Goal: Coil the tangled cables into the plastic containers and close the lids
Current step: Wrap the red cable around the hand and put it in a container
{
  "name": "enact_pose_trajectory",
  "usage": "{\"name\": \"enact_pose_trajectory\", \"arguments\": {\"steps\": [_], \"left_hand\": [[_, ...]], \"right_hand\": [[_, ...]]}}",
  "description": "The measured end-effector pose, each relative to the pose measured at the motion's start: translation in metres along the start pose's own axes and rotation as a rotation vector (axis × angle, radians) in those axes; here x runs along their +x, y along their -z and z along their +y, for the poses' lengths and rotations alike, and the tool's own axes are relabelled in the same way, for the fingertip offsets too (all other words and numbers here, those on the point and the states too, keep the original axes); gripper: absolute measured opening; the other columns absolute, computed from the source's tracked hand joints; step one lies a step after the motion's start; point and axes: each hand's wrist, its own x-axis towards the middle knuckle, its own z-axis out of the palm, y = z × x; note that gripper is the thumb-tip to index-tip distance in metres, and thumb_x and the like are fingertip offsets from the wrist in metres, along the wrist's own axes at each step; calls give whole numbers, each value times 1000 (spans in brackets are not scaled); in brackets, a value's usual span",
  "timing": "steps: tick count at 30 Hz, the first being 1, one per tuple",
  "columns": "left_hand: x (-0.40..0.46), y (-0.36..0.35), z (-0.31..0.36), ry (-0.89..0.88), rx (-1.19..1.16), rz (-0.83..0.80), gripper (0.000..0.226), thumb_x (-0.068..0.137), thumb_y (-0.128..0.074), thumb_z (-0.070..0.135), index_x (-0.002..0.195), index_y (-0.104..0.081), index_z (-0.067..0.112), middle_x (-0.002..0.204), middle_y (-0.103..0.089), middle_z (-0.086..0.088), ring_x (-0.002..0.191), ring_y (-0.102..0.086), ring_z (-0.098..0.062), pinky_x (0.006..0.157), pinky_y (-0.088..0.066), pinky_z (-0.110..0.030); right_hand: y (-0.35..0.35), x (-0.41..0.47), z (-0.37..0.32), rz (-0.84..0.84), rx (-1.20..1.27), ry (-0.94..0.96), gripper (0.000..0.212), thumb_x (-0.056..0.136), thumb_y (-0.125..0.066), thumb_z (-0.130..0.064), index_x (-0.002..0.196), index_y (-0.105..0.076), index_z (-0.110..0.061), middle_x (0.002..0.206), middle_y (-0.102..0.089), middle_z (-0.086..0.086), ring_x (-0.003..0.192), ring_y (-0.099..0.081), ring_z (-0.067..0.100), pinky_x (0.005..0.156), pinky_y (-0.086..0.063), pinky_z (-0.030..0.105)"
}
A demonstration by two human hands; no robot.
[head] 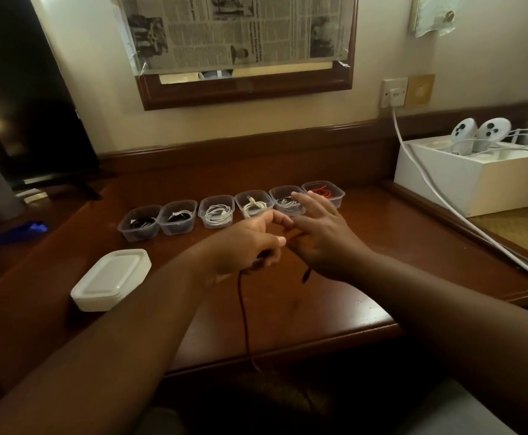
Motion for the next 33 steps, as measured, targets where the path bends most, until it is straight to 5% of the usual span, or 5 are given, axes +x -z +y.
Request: {"name": "enact_pose_trajectory", "arguments": {"steps": [6, 15, 22, 26, 33], "left_hand": [[0, 16, -14, -160, 53, 459, 19, 102, -51, 15, 104, -70, 19, 61, -62, -6, 54, -53, -14, 52, -43, -25], [14, 2, -60, -26, -259, 673, 18, 103, -50, 21, 94, -66, 18, 61, -44, 4, 46, -35, -4, 41, -29, -19], [-15, -56, -40, -55, -203, 279, 26, 104, -47, 26, 99, -70, 16, 55, -47, 6, 47, -37, -6, 44, -31, -19], [-26, -35, -25, -137, -38, 412, 22, 100, -54, 26, 89, -70, 15, 50, -40, -1, 46, -32, -13, 46, -27, -24], [-24, -3, -23, -172, -241, 585, 26, 83, -65, 43, 73, -66, 18, 52, -45, 5, 45, -36, -10, 46, -30, -24]], "right_hand": [[3, -11, -6, -366, 997, -441, 28, 104, -42, -26, 83, -54, -11, 65, -57, 3, 67, -59, 27, 73, -54, 37], [23, -27, -51, -541, 2059, -309, 37, 102, -36, -34, 69, -44, -18, 52, -35, -3, 44, -37, 12, 48, -39, 26], [41, 15, -24, 214, 907, -92, 21, 102, -47, -20, 100, -65, -10, 94, -70, 1, 96, -68, 14, 86, -54, 27], [31, 9, -5, -68, -162, 97, 17, 101, -48, -27, 103, -63, -18, 94, -65, 0, 86, -63, 18, 73, -50, 31], [35, -12, -54, -647, 1468, -341, 47, 99, -28, -41, 63, -46, -17, 51, -25, -4, 42, -17, 13, 44, -13, 28]]}}
